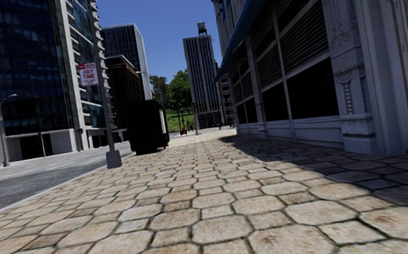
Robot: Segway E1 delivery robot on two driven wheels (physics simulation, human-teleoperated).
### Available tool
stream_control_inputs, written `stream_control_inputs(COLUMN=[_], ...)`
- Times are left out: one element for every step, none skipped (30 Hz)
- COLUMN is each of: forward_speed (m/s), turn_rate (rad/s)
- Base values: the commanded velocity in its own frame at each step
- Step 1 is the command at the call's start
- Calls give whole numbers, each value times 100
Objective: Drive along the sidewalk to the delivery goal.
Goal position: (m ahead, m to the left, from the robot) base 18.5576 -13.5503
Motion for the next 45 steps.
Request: stream_control_inputs(forward_speed=[170, 170, 171, 171, 171, 171, 171, 171, 171, 171, 171, 171, 171, 172, 172, 172, 172, 172, 174, 177, 177, 179, 181, 185, 186, 187, 188, 188, 188, 188, 190, 191, 193, 194, 195, 195, 195, 195, 196, 196, 196, 196, 196, 196, 196], turn_rate=[0, 0, 0, 0, 0, 0, 0, 0, 0, 0, 0, 0, 0, 0, 0, 0, 0, 0, 0, 0, 0, 0, 0, 0, 0, 0, 0, 0, 0, 0, 0, 0, 0, 0, 0, 0, 0, 0, 0, 0, 0, 0, 0, 0, 0])
